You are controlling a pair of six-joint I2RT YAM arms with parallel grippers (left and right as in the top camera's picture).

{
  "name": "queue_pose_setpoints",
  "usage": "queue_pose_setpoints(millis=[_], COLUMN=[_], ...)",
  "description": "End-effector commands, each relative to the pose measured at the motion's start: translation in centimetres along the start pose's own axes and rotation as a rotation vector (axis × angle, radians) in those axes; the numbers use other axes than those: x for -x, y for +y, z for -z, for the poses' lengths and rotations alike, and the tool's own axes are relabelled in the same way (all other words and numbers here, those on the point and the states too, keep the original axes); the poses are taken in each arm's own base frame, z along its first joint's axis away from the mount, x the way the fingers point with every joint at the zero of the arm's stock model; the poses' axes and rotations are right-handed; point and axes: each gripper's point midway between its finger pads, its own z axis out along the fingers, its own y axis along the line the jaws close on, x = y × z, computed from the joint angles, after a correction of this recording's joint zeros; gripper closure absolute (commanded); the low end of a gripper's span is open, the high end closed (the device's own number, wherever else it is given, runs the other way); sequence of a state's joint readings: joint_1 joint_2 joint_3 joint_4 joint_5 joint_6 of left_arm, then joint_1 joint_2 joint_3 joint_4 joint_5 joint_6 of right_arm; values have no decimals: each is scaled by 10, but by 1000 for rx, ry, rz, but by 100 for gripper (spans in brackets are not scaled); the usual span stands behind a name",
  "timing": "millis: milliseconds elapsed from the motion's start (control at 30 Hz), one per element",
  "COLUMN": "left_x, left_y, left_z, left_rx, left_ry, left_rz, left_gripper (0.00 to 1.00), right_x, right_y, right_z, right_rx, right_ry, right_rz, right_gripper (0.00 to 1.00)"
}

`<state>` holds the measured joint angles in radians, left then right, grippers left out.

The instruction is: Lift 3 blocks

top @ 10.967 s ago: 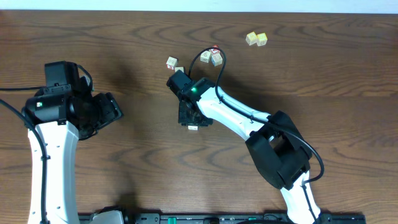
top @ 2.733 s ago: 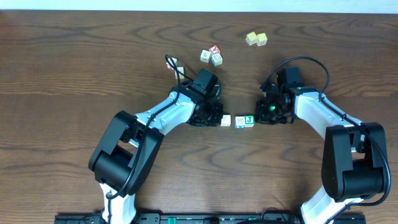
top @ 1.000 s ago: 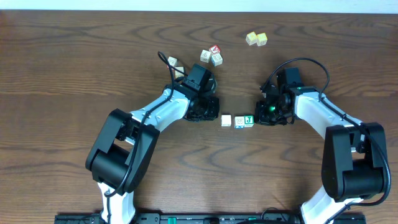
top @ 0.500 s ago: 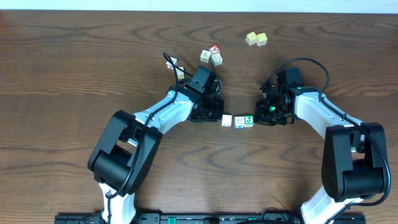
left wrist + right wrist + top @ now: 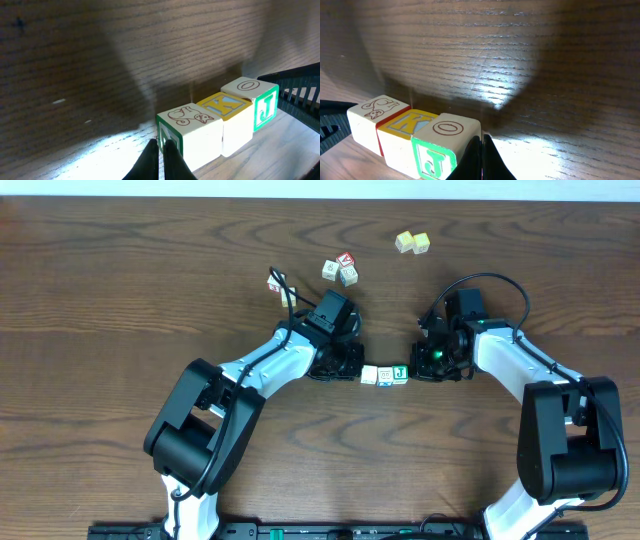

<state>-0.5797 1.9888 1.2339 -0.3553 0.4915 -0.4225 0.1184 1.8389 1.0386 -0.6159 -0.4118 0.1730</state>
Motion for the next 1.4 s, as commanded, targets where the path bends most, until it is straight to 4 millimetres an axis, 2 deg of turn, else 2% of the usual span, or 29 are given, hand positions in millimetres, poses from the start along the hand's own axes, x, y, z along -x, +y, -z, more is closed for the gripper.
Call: queue_pose_setpoints(millis=[0, 433, 1367], left_x=[-4, -13, -17], left_y=[3, -7, -4], left_z=[-2, -1, -1], left_rx=[9, -49, -39], left_ry=[14, 58, 74], left_rz=[14, 19, 30], left_gripper=[93, 93, 93], right_x=[-3, -4, -12], right_y=[7, 9, 10], right_z=[-1, -1, -1], right_rx=[13, 27, 36], right_ry=[8, 11, 43], right_rz=[7, -20, -33], right_gripper=[99, 99, 99])
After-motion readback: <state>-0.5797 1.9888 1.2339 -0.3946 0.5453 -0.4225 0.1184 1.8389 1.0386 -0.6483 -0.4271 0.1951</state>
